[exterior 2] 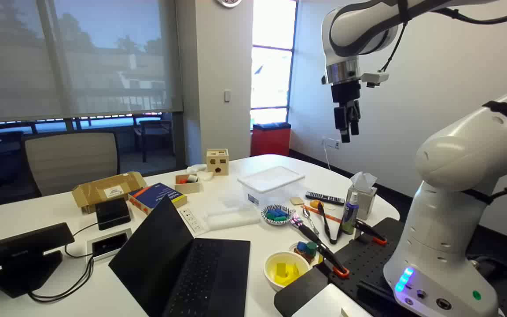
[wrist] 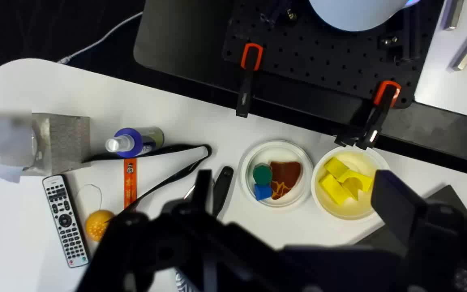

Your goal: Use the spoon to stir the contents in the bowl

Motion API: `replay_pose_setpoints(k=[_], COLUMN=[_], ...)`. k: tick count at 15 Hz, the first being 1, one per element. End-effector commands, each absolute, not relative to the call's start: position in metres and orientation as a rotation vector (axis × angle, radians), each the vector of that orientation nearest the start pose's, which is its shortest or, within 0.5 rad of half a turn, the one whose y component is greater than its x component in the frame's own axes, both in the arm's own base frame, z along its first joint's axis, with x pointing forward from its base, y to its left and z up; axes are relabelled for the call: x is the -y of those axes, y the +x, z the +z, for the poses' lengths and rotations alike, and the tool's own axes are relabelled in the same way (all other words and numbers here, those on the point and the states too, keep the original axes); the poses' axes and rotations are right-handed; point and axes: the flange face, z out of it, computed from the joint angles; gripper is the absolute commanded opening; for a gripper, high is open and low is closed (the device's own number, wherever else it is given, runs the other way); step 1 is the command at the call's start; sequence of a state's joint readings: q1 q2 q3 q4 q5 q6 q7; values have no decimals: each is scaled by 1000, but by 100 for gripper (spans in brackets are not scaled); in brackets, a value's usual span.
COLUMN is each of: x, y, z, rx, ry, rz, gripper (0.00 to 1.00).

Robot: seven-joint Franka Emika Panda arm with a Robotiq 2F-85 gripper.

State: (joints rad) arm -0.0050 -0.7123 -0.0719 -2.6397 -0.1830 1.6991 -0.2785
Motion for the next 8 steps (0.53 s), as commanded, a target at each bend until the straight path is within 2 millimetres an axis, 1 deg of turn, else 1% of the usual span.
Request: replay_pose_setpoints(k=[1, 2, 3, 4, 5, 7, 8], x=[41, 44, 49, 59, 71, 100, 117], y=[305, 312, 319, 330, 341, 367, 380], z=[446, 441, 438, 433, 427, 409, 394], rx=[430, 431, 422, 365, 317, 191, 131], ry=[-3179, -3149, -3131, -3108, -3081, -3071, -3055], rz=[399, 432, 417, 361, 324, 188, 160], gripper=[100, 100, 100, 100, 100, 100, 100])
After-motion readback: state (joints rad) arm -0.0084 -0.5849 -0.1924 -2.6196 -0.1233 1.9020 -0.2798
